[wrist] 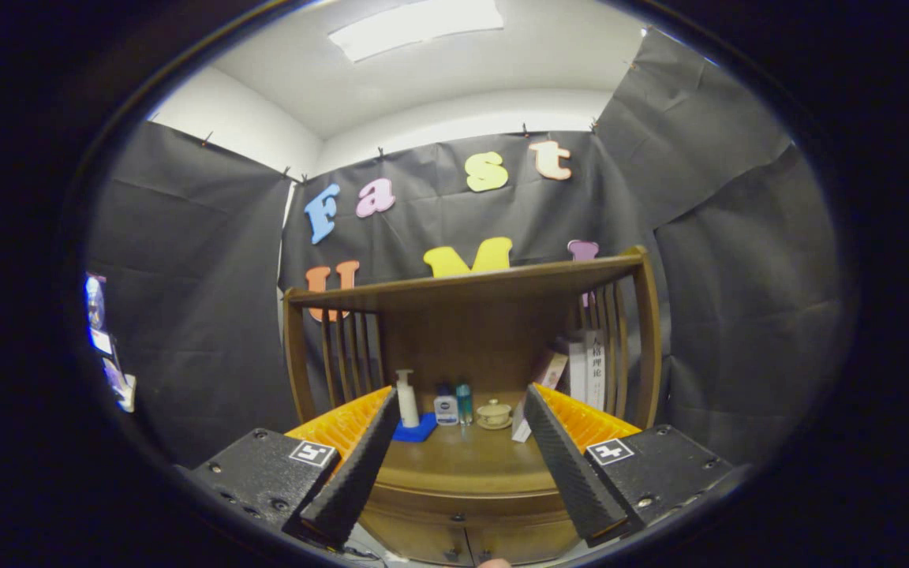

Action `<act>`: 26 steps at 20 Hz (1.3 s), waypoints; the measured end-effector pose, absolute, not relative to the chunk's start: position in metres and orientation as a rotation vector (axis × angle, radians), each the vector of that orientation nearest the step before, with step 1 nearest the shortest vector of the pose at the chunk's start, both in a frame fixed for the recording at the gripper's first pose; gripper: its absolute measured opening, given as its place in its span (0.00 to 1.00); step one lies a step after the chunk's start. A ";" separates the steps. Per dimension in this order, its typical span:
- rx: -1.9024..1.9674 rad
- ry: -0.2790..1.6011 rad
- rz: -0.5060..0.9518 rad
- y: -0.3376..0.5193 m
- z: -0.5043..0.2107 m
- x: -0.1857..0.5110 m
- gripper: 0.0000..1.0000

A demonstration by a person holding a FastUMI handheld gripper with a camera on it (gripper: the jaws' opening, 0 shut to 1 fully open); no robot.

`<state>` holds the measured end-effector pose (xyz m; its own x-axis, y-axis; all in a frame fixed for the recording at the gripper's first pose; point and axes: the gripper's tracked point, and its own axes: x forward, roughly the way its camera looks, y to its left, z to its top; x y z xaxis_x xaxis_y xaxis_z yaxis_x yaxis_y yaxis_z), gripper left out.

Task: Pull open the drawer, take out the items inside it, and place them on the countertop above the cabinet.

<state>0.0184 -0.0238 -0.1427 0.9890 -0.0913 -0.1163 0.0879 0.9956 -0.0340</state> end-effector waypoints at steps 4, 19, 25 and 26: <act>-0.031 0.134 -0.093 -0.026 -0.178 0.025 1.00; -0.067 0.344 -0.139 -0.037 -0.371 0.058 1.00; -0.068 0.478 -0.186 -0.058 -0.439 0.070 0.93; -0.070 0.490 -0.193 -0.061 -0.449 0.074 0.91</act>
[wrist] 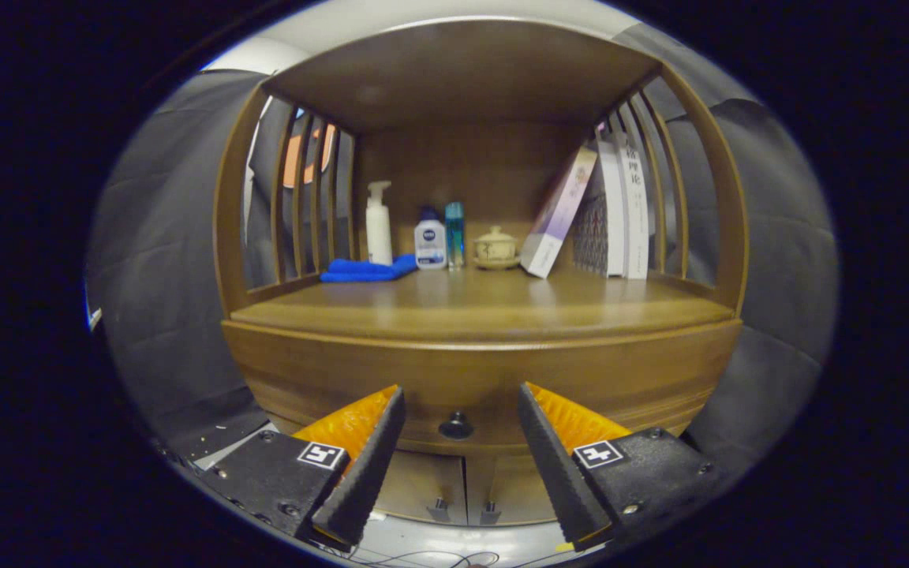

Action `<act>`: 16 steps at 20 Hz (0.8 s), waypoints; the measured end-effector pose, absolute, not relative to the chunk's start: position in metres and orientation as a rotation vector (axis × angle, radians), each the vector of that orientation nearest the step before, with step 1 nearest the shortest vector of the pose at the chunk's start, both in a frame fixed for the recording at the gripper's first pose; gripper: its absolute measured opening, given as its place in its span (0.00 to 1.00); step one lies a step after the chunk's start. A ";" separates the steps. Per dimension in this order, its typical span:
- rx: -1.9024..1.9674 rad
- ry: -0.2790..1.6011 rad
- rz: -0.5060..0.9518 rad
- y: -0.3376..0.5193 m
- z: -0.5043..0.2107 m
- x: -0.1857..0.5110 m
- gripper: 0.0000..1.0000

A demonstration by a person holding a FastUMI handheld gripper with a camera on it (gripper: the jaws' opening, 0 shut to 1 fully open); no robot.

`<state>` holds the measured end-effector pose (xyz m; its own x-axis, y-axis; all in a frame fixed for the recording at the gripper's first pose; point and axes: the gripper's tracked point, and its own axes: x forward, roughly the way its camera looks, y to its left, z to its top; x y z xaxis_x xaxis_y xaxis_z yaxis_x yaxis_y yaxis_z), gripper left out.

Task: Pull open the drawer, take out the items inside it, and place them on the countertop above the cabinet.

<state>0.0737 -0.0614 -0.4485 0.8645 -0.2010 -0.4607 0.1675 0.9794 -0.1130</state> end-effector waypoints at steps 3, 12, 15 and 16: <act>-0.072 0.521 -0.218 -0.061 -0.469 0.078 0.79; -0.095 0.510 -0.278 -0.055 -0.475 0.076 0.30; -0.045 0.529 -0.259 -0.053 -0.475 0.075 0.24; -0.037 0.543 -0.254 -0.053 -0.476 0.074 0.23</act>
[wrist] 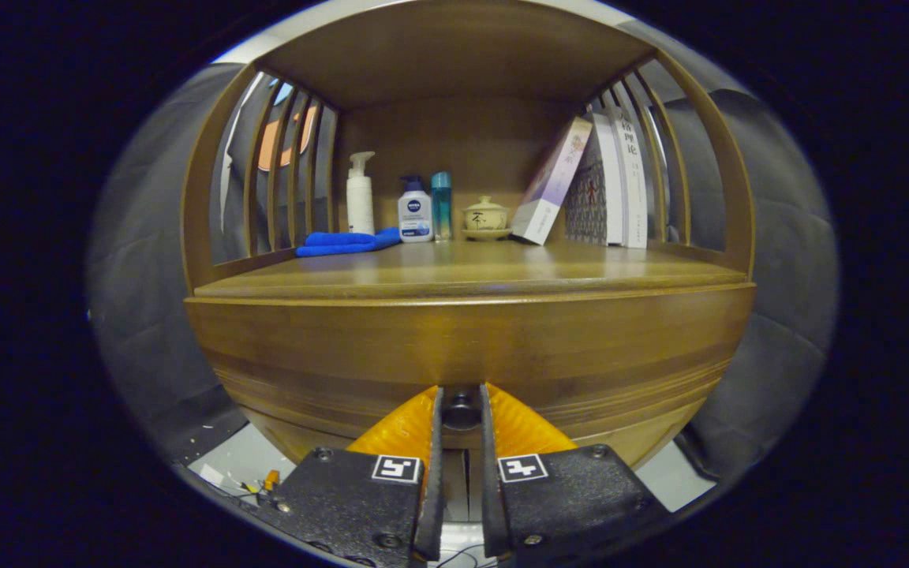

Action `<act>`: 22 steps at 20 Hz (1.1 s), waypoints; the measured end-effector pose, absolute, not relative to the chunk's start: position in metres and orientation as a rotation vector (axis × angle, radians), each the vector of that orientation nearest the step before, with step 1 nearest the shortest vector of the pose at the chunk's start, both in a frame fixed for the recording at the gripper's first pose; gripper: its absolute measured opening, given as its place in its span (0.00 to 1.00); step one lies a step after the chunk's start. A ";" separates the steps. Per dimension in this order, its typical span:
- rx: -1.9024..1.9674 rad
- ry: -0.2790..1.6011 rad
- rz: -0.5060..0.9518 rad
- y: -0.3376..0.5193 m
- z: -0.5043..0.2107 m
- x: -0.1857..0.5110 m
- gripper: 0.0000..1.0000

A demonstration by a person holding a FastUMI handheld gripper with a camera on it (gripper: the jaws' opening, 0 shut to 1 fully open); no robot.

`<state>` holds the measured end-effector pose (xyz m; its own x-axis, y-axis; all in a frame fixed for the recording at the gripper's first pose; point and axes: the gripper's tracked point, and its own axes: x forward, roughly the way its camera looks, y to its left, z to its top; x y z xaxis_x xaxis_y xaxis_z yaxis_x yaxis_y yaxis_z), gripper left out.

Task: Pull open the drawer, take out the items inside it, and place them on the countertop above the cabinet.

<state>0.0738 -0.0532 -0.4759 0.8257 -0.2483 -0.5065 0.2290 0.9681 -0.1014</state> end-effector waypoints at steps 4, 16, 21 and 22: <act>-0.066 0.556 -0.248 -0.053 -0.473 0.058 0.22; -0.096 0.581 -0.187 -0.031 -0.459 -0.016 0.22; -0.098 0.601 -0.168 -0.023 -0.453 -0.048 0.22; -0.100 0.608 -0.164 -0.023 -0.454 -0.054 0.22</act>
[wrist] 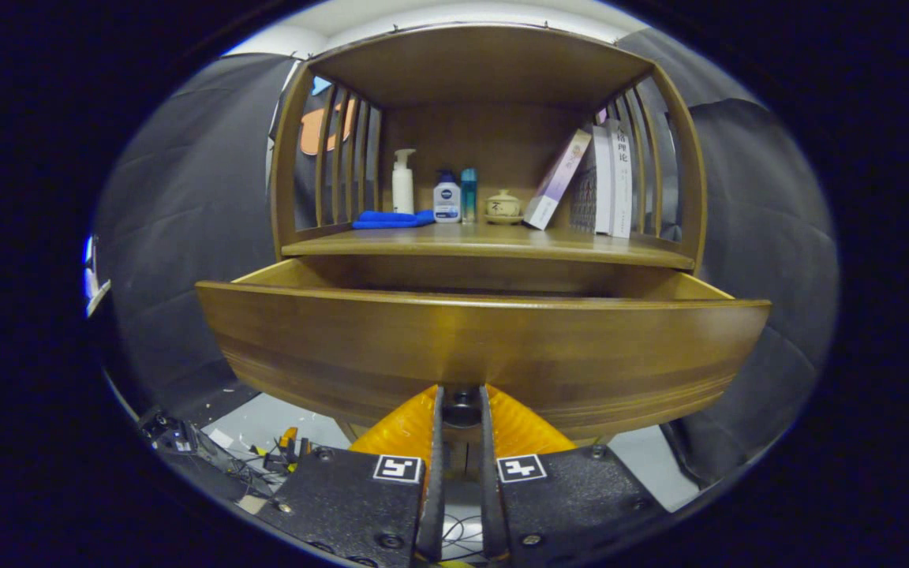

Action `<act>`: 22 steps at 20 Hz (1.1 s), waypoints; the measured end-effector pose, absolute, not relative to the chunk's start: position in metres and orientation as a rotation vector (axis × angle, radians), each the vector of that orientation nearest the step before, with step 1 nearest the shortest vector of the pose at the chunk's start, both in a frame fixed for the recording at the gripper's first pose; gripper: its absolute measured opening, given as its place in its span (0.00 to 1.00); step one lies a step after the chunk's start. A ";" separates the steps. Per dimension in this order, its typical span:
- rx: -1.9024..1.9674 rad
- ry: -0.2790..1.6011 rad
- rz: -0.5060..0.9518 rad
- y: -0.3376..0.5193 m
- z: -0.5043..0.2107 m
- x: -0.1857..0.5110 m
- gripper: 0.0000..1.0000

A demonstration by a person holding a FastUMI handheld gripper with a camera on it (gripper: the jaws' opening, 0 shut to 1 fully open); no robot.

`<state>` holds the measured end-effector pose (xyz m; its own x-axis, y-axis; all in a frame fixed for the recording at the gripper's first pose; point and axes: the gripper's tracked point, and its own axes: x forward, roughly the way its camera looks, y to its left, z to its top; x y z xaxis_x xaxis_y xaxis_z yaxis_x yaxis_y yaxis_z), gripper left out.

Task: Pull open the drawer, take out the items inside it, and place them on the countertop above the cabinet.

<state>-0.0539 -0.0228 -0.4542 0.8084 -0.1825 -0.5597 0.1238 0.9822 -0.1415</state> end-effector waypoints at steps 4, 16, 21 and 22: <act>-0.091 0.632 -0.154 -0.019 -0.455 -0.072 0.22; -0.077 0.773 -0.084 -0.006 -0.442 -0.112 0.34; -0.043 0.772 0.031 0.015 -0.396 -0.100 0.61; -0.027 0.754 0.059 0.022 -0.383 -0.090 0.66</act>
<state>-0.0897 0.0222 -0.3828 0.7276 0.0434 -0.6847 -0.0628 0.9980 -0.0035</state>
